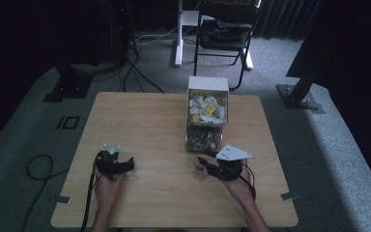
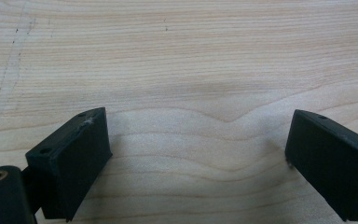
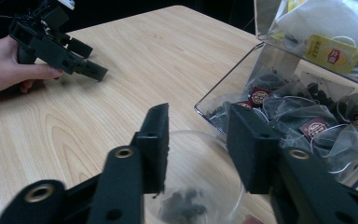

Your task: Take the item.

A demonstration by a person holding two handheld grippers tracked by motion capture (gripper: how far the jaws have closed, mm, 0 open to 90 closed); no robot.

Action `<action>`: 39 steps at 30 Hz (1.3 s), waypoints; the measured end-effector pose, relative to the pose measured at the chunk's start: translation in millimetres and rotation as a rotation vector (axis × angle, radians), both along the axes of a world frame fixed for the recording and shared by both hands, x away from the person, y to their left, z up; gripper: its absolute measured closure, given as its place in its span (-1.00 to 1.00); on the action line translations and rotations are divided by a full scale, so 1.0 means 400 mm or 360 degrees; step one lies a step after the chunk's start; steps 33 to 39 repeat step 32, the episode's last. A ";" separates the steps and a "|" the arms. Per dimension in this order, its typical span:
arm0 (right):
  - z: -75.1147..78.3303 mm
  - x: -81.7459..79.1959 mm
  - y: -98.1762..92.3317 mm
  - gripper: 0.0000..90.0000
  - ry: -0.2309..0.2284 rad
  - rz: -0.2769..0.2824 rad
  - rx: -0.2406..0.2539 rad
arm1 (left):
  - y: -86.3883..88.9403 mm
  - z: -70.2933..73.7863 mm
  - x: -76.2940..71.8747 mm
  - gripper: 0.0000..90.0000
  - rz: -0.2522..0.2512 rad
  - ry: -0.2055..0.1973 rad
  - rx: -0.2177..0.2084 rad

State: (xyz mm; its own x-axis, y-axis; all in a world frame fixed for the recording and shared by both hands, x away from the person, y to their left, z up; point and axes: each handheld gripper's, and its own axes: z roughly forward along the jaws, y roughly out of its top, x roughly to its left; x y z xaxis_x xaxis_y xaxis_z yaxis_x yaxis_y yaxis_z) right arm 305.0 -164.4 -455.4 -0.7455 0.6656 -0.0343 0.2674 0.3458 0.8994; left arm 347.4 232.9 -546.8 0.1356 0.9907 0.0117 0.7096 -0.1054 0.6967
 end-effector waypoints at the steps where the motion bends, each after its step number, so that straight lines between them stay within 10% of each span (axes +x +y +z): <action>1: 0.001 0.000 -0.001 0.27 0.0001 0.0001 0.0003 | 0.000 0.000 0.000 -0.84 0.0000 0.0000 0.0000; 39: -0.023 0.022 -0.133 0.22 0.0086 -0.0221 0.0095 | 0.000 0.000 0.000 -0.85 -0.0001 0.0000 0.0000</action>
